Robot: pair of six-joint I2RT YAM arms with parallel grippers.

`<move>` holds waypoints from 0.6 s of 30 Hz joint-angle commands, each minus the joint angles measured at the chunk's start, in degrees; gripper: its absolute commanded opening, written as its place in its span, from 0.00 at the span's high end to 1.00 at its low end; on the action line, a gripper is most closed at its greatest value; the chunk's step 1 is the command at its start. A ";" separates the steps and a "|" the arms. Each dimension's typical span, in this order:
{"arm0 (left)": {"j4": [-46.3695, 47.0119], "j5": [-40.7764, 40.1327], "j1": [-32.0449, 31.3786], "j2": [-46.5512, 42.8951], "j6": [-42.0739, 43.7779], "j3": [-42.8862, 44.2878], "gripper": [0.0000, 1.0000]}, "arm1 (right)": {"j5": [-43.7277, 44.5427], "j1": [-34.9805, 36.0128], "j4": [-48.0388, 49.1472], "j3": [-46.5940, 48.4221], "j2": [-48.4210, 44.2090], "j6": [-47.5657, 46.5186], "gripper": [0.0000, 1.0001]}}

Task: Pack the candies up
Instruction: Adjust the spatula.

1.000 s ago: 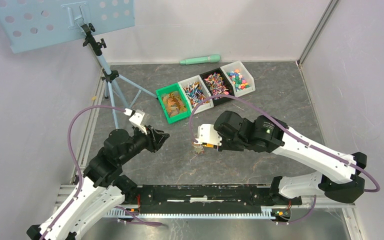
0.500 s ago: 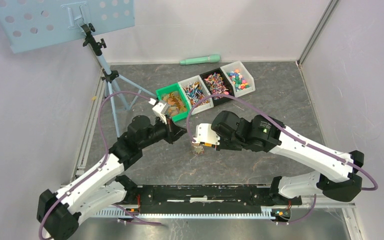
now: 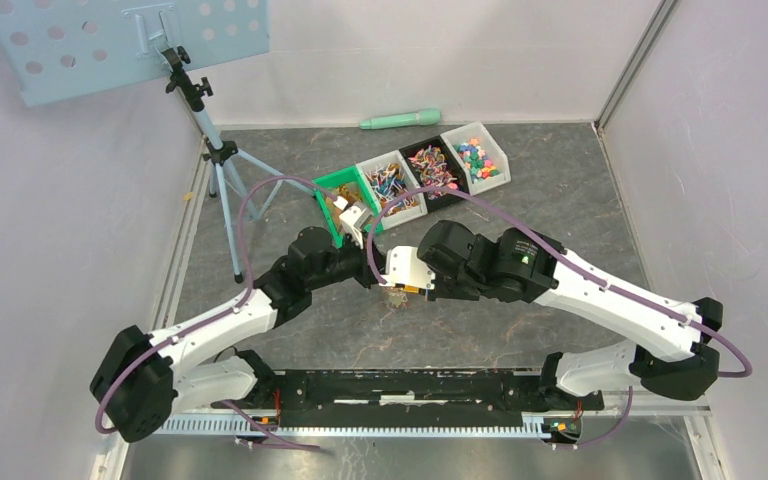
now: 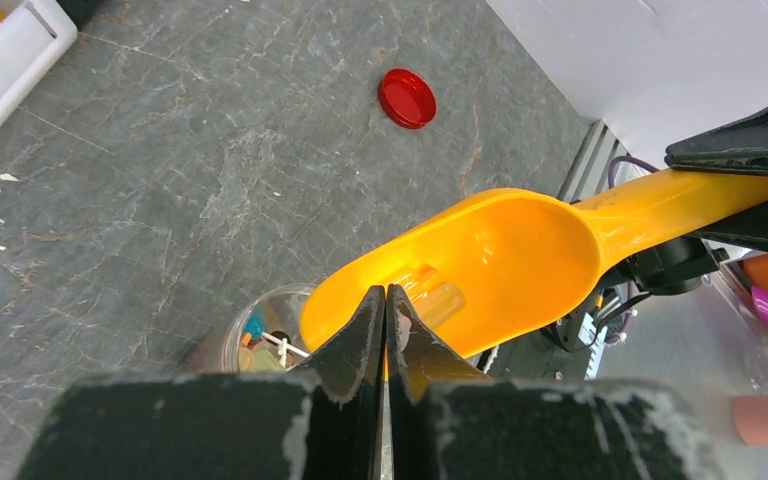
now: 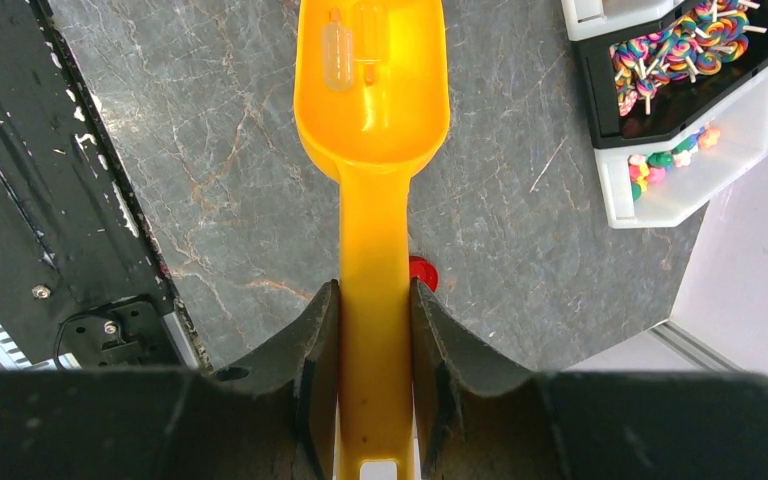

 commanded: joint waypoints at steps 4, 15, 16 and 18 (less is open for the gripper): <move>5.91 0.04 -1.51 2.80 -1.14 1.74 0.94 | -0.04 0.61 0.11 3.18 -0.12 0.47 1.00; 5.13 -1.97 -3.00 4.97 0.86 2.52 0.95 | 0.10 0.98 0.15 1.79 -1.44 0.82 1.00; 5.03 -2.03 -3.01 5.11 0.97 2.67 0.96 | 0.16 1.05 0.09 1.57 -1.54 0.82 1.00; 5.03 -1.95 -3.01 5.40 1.14 2.69 0.96 | 0.35 1.06 0.08 1.34 -1.58 0.82 1.00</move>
